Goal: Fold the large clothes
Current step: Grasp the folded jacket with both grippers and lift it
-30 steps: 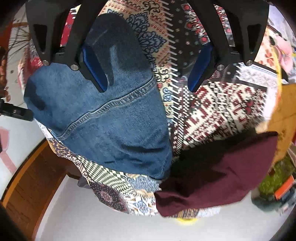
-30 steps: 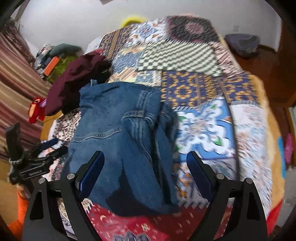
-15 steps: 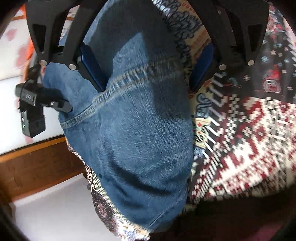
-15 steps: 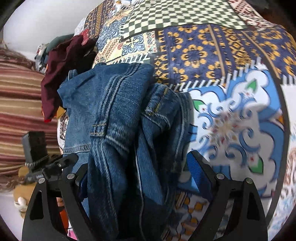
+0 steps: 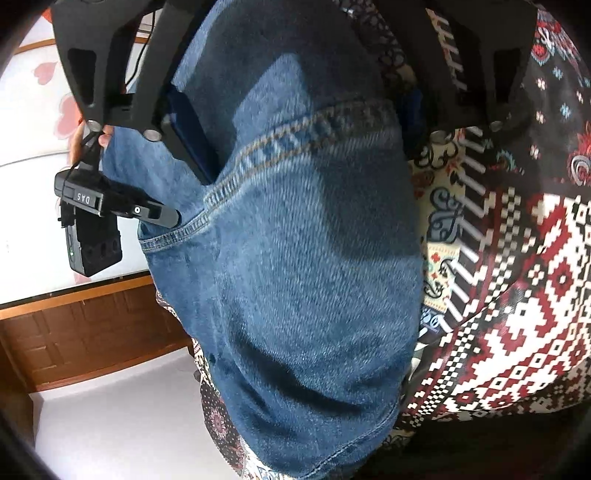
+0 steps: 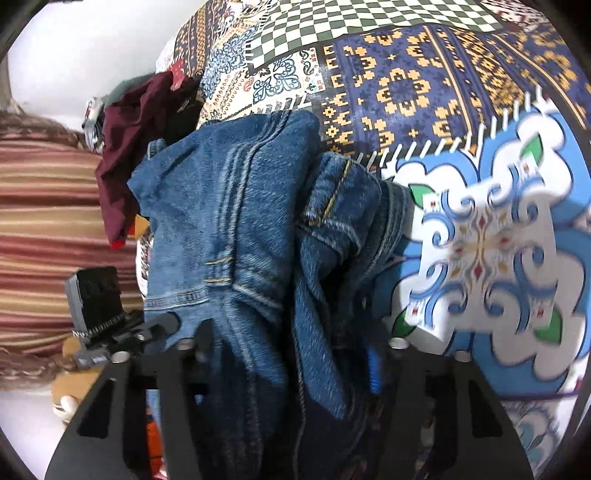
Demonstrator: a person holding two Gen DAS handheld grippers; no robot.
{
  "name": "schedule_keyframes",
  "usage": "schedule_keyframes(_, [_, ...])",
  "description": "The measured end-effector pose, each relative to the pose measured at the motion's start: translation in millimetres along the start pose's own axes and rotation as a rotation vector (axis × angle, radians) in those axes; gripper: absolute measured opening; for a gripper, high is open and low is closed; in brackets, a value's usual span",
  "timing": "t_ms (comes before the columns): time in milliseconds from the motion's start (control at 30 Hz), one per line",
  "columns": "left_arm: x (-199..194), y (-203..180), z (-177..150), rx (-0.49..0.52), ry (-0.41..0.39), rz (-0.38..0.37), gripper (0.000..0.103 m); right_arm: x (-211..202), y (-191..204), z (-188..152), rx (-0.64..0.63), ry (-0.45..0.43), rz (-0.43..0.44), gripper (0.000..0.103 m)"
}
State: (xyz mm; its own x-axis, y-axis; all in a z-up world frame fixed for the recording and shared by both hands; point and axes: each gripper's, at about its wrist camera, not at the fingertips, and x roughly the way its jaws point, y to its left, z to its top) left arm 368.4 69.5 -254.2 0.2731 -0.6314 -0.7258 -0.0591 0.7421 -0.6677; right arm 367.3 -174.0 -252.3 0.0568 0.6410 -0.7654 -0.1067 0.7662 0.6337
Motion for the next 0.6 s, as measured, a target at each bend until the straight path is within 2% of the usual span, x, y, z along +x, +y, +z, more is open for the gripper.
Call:
schedule_keyframes(33, [-4,-1,-4,0.001,-0.014,0.002,0.069,-3,3,-6,0.003,-0.009,-0.001,0.038])
schedule_keyframes(133, [-19,-1,-13,0.001,-0.032,-0.021,0.053,-15,12,-14,-0.006,-0.011,0.007,0.032])
schedule_keyframes(200, [-32,-10,-22,0.041,-0.045,-0.02,0.049,-21,22,-22,-0.028,-0.015,-0.001,0.029])
schedule_keyframes(367, [-63,-43,-43,0.152,-0.088,0.027,0.044,-36,54,-39,-0.08,-0.059,-0.008,0.028])
schedule_keyframes(500, [-105,-71,-59,0.228,-0.171,0.038,0.044,-56,90,-45,-0.15,-0.125,-0.003,0.028])
schedule_keyframes(600, [-145,-82,-55,0.273,-0.243,0.036,0.044,-71,124,-41,-0.208,-0.189,0.019,0.028])
